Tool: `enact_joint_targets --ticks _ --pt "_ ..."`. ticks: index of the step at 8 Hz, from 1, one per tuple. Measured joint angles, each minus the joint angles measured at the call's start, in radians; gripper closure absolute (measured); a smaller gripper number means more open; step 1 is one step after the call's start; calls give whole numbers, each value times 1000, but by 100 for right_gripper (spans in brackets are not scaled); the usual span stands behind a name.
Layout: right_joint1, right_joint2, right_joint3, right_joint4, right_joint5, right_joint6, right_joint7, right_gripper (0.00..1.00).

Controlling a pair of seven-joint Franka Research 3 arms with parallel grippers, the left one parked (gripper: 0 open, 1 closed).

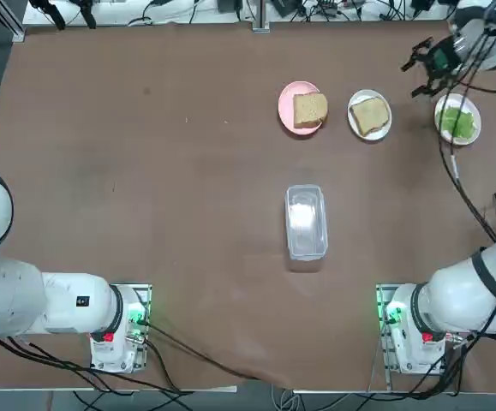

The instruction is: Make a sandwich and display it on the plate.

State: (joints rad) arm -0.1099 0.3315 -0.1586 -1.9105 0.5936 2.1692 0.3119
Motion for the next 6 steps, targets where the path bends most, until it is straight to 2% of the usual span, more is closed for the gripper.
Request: enact_joint_targets --ticks 2,6 --pt "-46 5 -1 97 -131 -77 -96 0" --pt "-43 63 5 204 -358 -87 -418 0"
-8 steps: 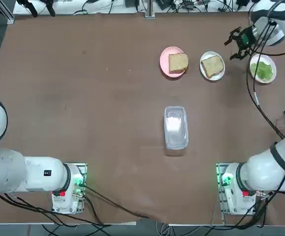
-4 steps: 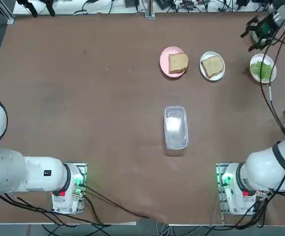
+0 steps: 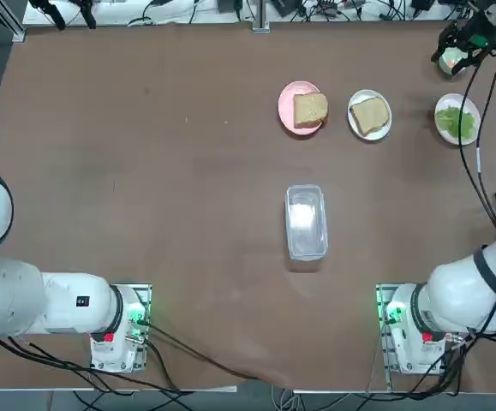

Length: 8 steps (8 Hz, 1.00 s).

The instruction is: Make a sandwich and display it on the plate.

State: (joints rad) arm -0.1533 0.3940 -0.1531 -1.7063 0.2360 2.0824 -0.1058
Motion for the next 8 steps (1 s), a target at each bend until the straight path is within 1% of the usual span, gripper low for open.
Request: enact_joint_targets --ticks 2,3,4,6,8 --pt "0 65 1 62 -26 2 -208 0" --pt "0 114 0 115 -38 6 -306 0" --pt "-2 170 -1 180 -72 19 -376 0" --pt "-7 272 -4 285 -179 90 -419 0" --pt "-7 331 -4 316 -218 181 -425 0"
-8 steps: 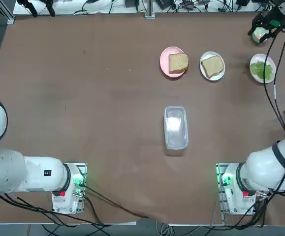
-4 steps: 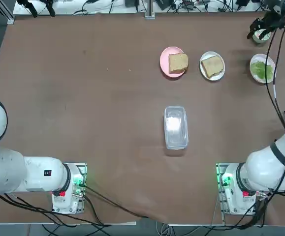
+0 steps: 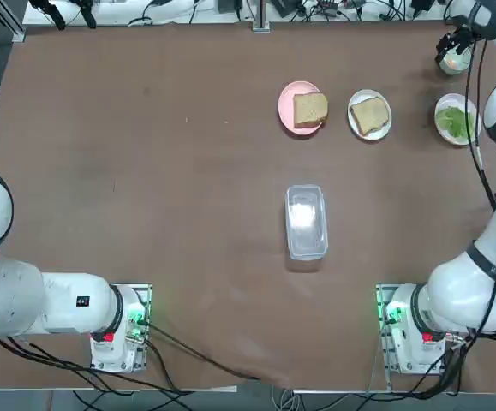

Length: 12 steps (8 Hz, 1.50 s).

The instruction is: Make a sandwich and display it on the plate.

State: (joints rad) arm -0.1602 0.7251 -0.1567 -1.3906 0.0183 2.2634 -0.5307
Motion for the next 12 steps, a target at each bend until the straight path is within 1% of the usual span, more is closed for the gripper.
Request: enact_joint_targets --ticks 3,6,7,9,10,11,12 --pt "-8 66 -1 29 -56 116 -56 0" --pt "-23 138 -2 46 -62 234 -105 2" --pt "-29 157 -2 48 -63 247 -110 4" --pt "-39 182 -2 51 -64 258 -119 14" --pt "-42 187 -2 52 -64 266 -120 35" --pt "-42 188 -2 54 -65 268 -120 58" --pt "-43 188 -2 57 -65 268 -120 78"
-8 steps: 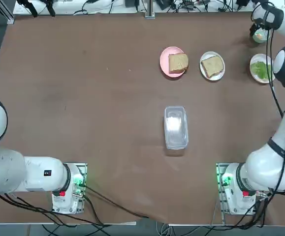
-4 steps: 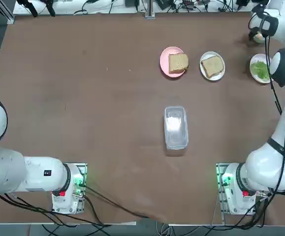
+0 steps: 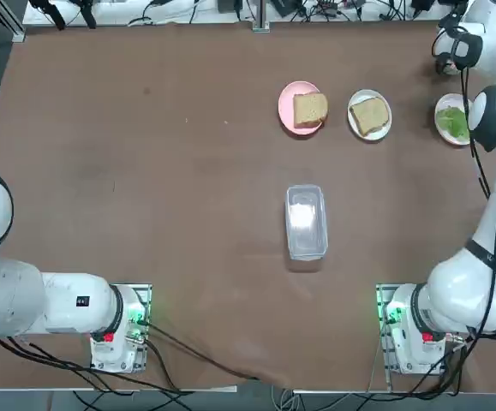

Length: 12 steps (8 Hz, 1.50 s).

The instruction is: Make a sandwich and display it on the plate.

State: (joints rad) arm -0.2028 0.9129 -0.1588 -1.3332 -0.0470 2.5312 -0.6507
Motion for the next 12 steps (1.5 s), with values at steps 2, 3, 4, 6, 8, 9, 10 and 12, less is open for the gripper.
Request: enact_joint_targets --ticks 2,3,4,6,8,9,10,12 --pt "0 0 1 5 0 -7 0 97" --pt "1 -3 1 24 0 -38 0 97" --pt "2 -11 2 61 0 -107 0 97" --pt "10 -48 11 148 0 -269 0 97" --pt "36 -102 37 188 57 -400 6 97" --pt "50 -131 46 192 139 -457 22 97" --pt "62 -157 57 192 217 -523 54 97" --pt "110 -176 74 182 279 -616 206 97"
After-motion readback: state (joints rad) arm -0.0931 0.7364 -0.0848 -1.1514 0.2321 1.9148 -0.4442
